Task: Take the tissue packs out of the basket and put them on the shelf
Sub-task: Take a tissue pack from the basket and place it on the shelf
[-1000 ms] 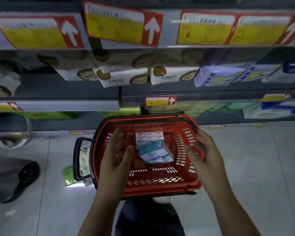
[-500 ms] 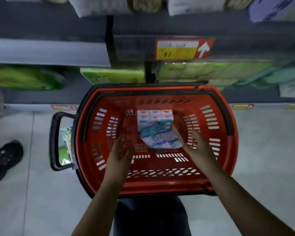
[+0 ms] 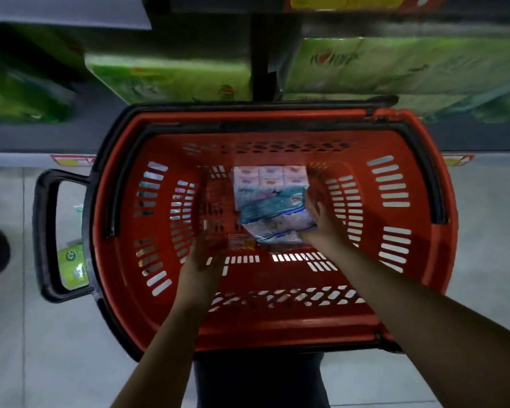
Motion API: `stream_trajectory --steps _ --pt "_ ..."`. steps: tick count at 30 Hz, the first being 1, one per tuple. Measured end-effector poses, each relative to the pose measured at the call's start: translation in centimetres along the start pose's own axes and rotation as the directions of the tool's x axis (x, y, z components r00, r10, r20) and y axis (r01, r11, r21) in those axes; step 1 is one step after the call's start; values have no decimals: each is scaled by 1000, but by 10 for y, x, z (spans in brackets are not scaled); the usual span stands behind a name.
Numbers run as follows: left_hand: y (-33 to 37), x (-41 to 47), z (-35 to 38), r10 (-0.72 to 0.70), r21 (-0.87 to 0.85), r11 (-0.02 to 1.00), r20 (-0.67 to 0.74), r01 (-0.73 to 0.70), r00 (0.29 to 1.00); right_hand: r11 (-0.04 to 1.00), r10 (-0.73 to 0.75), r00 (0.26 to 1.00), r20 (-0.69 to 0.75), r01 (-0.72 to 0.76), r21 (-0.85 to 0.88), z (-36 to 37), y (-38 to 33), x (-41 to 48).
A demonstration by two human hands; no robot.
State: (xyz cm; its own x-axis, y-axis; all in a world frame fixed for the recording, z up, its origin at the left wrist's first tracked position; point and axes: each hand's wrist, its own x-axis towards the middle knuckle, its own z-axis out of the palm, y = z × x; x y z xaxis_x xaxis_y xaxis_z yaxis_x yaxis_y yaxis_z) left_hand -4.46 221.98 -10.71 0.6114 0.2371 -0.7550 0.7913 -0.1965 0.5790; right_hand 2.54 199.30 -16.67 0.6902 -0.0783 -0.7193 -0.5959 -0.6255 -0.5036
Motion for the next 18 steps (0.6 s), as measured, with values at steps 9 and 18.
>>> stream_trajectory --steps 9,18 --pt "-7 12 -6 -16 -27 1000 -23 16 1000 945 -84 996 -24 72 -320 4 4 51" --pt "-2 11 1 -6 -30 1000 -34 5 999 976 -66 994 -92 45 -212 24 18 50"
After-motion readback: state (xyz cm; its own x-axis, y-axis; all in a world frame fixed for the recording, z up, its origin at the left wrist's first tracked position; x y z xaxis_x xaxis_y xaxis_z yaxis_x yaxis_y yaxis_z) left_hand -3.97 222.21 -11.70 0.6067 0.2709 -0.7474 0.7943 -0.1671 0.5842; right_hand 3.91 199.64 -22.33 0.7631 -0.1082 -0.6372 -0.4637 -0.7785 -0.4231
